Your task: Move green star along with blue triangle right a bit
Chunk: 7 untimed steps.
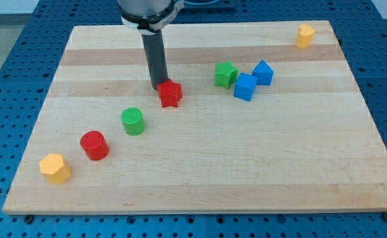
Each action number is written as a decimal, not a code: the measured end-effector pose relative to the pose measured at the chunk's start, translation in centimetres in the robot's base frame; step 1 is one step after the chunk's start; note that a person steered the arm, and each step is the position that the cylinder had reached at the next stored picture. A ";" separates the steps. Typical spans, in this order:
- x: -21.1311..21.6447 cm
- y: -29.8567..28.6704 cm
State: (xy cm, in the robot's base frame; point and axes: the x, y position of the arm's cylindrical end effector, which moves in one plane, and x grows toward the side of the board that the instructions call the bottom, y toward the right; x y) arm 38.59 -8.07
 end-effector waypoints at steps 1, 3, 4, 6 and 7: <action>1.2 0.1; 2.6 0.1; 1.3 0.1; -2.7 1.8; -2.5 5.0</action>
State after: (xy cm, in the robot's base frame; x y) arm 36.09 -3.09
